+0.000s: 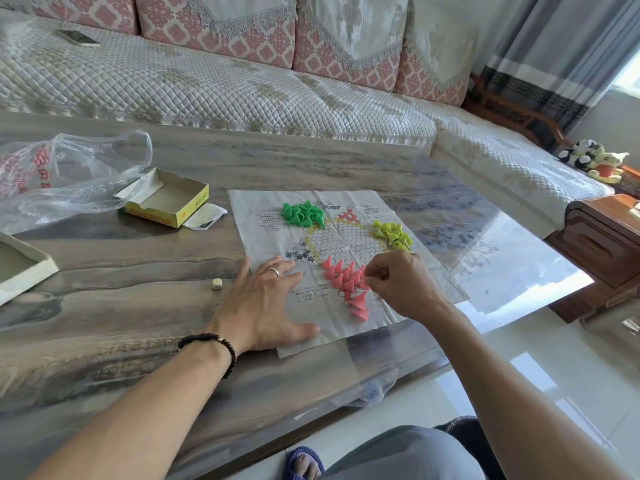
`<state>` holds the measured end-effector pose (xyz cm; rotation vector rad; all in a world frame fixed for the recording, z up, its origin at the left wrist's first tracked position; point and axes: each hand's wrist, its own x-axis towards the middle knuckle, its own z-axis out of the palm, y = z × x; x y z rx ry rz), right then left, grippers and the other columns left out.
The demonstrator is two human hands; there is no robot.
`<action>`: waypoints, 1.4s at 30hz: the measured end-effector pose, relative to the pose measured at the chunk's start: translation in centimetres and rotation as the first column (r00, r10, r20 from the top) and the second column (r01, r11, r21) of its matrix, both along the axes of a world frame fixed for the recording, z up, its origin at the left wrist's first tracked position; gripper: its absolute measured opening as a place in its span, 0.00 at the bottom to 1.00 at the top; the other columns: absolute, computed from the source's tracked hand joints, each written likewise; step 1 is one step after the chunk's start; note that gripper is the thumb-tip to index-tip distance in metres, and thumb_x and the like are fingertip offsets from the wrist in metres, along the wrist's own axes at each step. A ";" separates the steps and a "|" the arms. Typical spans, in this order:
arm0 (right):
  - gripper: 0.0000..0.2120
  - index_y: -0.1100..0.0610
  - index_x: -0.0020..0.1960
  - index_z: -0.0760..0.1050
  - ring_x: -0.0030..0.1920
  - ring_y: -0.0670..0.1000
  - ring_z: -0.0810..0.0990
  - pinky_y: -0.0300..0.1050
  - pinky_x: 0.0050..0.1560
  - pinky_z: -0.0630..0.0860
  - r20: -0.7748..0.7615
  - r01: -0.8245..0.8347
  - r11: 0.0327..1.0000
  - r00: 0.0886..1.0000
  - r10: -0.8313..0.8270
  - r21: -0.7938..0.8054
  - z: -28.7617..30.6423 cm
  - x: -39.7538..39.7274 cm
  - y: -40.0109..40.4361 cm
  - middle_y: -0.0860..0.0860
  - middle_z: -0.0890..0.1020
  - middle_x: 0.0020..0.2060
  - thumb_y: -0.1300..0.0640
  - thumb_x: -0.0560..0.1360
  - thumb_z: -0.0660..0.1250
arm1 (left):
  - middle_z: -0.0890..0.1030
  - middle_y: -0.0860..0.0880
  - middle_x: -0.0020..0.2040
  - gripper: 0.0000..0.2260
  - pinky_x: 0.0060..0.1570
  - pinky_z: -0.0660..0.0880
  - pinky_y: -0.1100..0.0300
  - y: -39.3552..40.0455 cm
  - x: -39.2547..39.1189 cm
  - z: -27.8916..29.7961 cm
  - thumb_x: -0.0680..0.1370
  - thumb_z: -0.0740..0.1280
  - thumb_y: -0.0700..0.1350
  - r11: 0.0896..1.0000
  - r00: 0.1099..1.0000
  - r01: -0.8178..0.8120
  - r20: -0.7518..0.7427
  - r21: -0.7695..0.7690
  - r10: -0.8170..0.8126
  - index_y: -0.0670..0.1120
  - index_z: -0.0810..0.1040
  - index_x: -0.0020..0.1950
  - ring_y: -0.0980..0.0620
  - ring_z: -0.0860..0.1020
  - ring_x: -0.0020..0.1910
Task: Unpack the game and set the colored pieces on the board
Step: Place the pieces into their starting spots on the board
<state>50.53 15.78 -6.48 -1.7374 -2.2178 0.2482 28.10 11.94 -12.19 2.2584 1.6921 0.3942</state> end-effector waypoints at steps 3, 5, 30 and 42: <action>0.05 0.57 0.43 0.83 0.34 0.40 0.78 0.26 0.32 0.70 0.011 -0.008 1.000 1.000 0.009 -0.001 -0.2 -0.1 0.1 0.45 0.81 0.33 0.64 0.72 0.70 | 0.56 0.53 0.78 0.47 0.75 0.41 0.45 0.0 0.0 0.0 0.62 0.60 0.74 1.000 1.000 -0.002 0.000 0.001 0.002 0.50 0.63 0.75 0.57 0.48 0.77; 0.05 0.57 0.43 0.83 0.35 0.41 0.79 0.27 0.33 0.72 0.015 -0.016 1.000 1.000 0.016 -0.016 -0.4 -0.1 0.2 0.46 0.82 0.34 0.64 0.71 0.70 | 0.56 0.53 0.78 0.47 0.75 0.41 0.45 0.0 0.0 0.0 0.61 0.60 0.74 1.000 1.000 -0.002 0.002 0.001 0.002 0.50 0.64 0.75 0.57 0.48 0.77; 0.14 0.53 0.34 0.75 0.31 0.42 0.73 0.38 0.32 0.70 -0.077 -0.043 0.996 0.996 0.037 -0.082 -1.4 1.4 -3.5 0.44 0.77 0.29 0.48 0.65 0.78 | 0.58 0.52 0.78 0.50 0.75 0.43 0.45 0.0 -0.1 -0.1 0.60 0.58 0.76 1.000 1.000 0.009 -0.009 0.026 -0.009 0.50 0.64 0.75 0.55 0.51 0.77; 0.08 0.53 0.49 0.80 0.35 0.43 0.73 0.38 0.37 0.72 0.039 -0.217 0.974 0.975 0.220 -0.070 -1.2 1.3 -4.7 0.45 0.75 0.36 0.58 0.70 0.67 | 0.57 0.52 0.78 0.48 0.75 0.43 0.45 -0.1 -0.1 0.1 0.61 0.60 0.75 1.000 1.000 0.005 0.001 0.016 -0.005 0.50 0.63 0.76 0.55 0.50 0.77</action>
